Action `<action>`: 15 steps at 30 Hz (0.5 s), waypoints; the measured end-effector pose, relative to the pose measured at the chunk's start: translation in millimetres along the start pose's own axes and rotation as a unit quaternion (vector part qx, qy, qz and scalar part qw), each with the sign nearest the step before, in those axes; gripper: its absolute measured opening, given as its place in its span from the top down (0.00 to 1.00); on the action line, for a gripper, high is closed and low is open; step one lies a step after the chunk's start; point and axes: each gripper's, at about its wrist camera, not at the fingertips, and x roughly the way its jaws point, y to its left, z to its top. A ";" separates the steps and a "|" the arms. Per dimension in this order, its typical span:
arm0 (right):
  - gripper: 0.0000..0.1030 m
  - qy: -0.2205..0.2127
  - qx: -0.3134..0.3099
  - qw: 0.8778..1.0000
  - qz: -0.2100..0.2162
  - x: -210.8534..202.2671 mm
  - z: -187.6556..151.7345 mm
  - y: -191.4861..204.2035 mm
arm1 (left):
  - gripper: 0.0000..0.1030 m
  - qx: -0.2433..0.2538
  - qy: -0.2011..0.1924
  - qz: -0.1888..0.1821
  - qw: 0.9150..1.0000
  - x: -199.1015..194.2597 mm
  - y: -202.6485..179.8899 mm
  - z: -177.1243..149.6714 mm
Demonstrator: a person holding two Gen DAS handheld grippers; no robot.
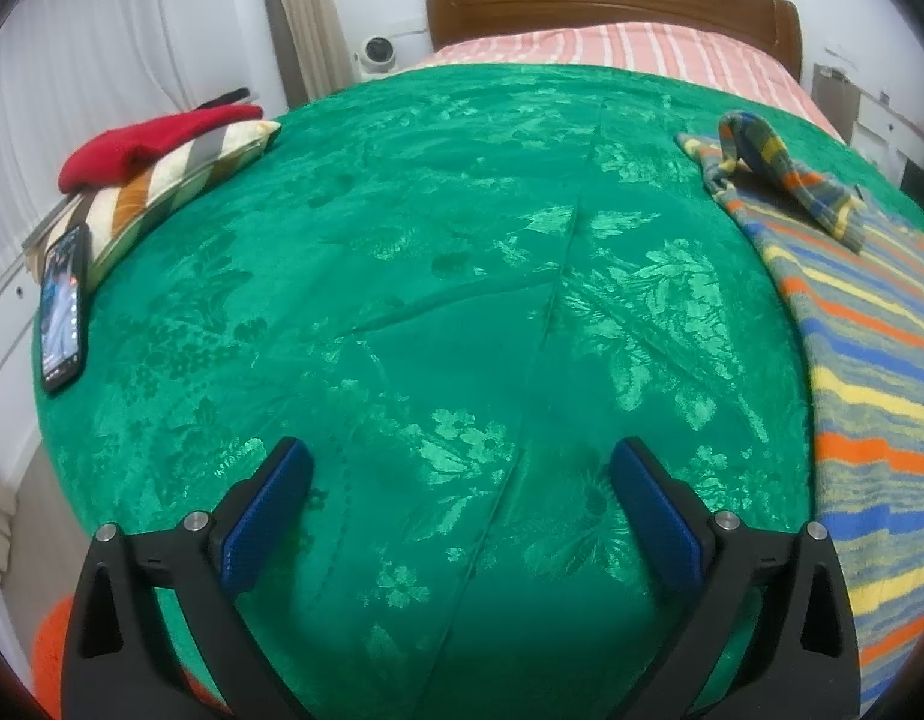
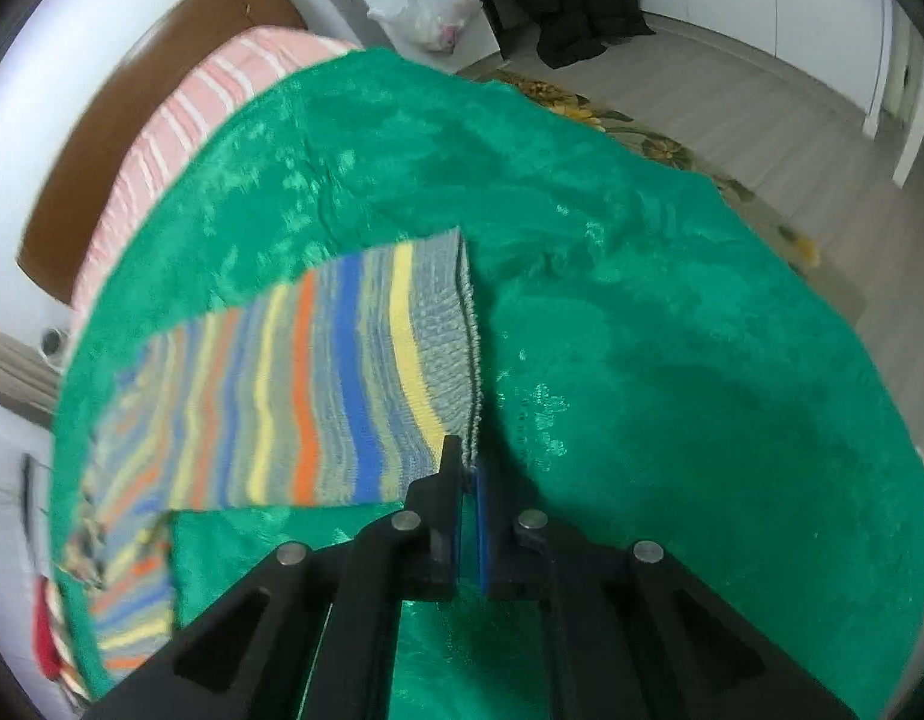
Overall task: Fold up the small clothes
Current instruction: 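Grasp a grey sleeve cuff with the right tool and lay it across the body, then open the right tool and release the sleeve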
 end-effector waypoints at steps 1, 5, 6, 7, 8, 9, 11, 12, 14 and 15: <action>0.97 -0.004 -0.002 1.000 -0.003 0.3 -0.6 1.6 | 0.02 0.009 0.000 0.003 1.000 -1.2 -1.0 1.0; 0.73 -0.016 -0.038 0.999 0.001 -9.0 -9.7 8.5 | 0.03 0.074 -0.001 0.005 0.997 -25.9 -11.9 18.7; 0.60 -0.022 -0.049 0.999 -0.001 -16.9 -16.3 9.0 | 0.03 0.098 -0.034 -0.013 0.995 -46.6 -19.6 32.1; 0.53 -0.038 -0.062 0.997 -0.012 -26.1 -22.4 10.8 | 0.03 0.114 -0.054 -0.029 0.992 -58.6 -26.7 41.7; 0.42 -0.064 -0.083 0.994 -0.033 -39.1 -32.7 13.9 | 0.03 0.135 -0.072 -0.048 0.987 -69.6 -36.7 52.9; 0.36 -0.088 -0.102 0.990 -0.049 -51.5 -44.1 17.4 | 0.03 0.165 -0.087 -0.074 0.980 -80.0 -51.7 66.9; 0.35 -0.112 -0.120 0.986 -0.041 -68.6 -63.8 20.7 | 0.03 0.242 -0.114 -0.121 0.956 -93.9 -92.3 92.3; 0.35 -0.118 -0.124 0.985 -0.021 -76.5 -77.2 22.1 | 0.03 0.305 -0.125 -0.147 0.933 -95.7 -125.2 103.1; 0.35 -0.126 -0.127 0.984 0.010 -85.1 -99.2 25.5 | 0.04 0.384 -0.129 -0.160 0.900 -87.4 -167.1 106.8; 0.35 -0.127 -0.129 0.983 0.023 -86.9 -108.4 27.4 | 0.05 0.438 -0.128 -0.153 0.877 -71.7 -198.6 105.9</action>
